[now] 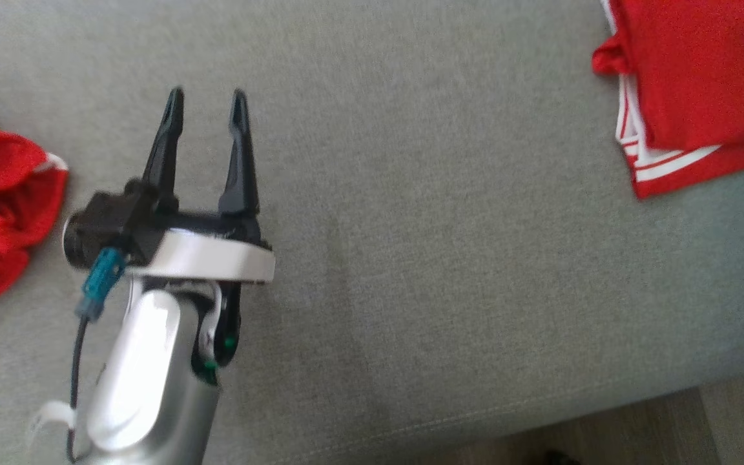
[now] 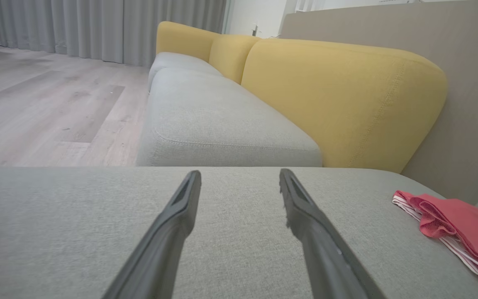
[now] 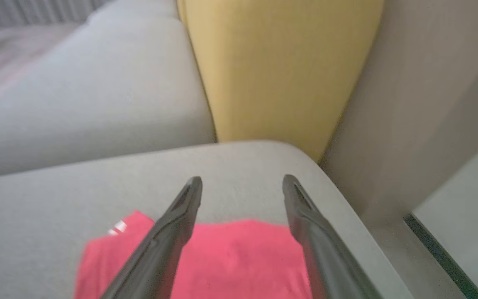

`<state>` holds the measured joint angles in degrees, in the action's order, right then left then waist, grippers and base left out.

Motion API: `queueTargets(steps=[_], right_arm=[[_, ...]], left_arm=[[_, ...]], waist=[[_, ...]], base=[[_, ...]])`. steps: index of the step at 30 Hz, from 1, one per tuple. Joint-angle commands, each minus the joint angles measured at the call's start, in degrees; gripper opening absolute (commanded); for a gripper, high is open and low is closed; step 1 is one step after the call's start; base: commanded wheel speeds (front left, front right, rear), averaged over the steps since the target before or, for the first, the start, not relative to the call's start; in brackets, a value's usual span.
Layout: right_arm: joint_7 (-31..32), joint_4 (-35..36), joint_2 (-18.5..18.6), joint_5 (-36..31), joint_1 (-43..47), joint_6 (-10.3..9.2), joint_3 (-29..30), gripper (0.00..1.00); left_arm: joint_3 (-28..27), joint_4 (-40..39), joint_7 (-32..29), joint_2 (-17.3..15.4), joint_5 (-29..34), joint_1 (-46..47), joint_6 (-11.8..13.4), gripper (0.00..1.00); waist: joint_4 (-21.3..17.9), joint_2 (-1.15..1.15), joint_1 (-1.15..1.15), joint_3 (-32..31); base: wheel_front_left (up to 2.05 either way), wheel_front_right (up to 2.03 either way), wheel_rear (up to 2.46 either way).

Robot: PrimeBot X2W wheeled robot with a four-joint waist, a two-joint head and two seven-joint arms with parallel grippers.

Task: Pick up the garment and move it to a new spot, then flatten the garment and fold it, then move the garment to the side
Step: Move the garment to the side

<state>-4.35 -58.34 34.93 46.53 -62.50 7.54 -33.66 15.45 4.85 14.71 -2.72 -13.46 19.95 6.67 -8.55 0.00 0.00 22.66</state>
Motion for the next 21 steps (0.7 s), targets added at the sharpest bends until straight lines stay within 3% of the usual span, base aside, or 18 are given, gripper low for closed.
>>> queueTargets(steps=[1,6,11,16,21], right_arm=[[-1.4,2.2,0.9,-0.1,0.8,-0.05,-0.6,1.00],[-6.9,10.0,0.4,-0.1,4.5,-0.05,-2.5,1.00],[-8.4,19.2,-1.0,1.5,11.2,-0.05,-2.3,1.00],[-10.0,25.2,-2.1,-1.2,21.5,-0.05,2.8,1.00],[-10.5,30.3,-8.2,-6.4,33.1,-0.05,10.3,1.00]], left_arm=[[-2.2,-2.3,0.3,-0.2,0.0,-0.5,0.3,1.00],[-4.0,-1.2,0.3,-0.2,-2.4,-4.5,0.8,1.00],[-6.4,-0.1,0.3,-0.2,-2.7,-7.7,0.7,1.00],[-9.3,-0.3,0.3,-0.2,-2.4,-10.7,1.2,1.00],[-11.2,-0.2,0.3,-0.2,-2.9,-14.4,0.4,1.00]], waist=[[1.0,0.00,0.00,-3.5],[2.5,0.00,0.00,-10.9],[4.0,0.00,0.00,-16.8],[5.9,0.00,0.00,-20.8],[6.5,0.00,0.00,-23.2]], base=[[0.00,0.00,0.00],[0.00,0.00,0.00],[0.00,0.00,0.00],[0.00,0.00,0.00],[0.00,0.00,0.00]])
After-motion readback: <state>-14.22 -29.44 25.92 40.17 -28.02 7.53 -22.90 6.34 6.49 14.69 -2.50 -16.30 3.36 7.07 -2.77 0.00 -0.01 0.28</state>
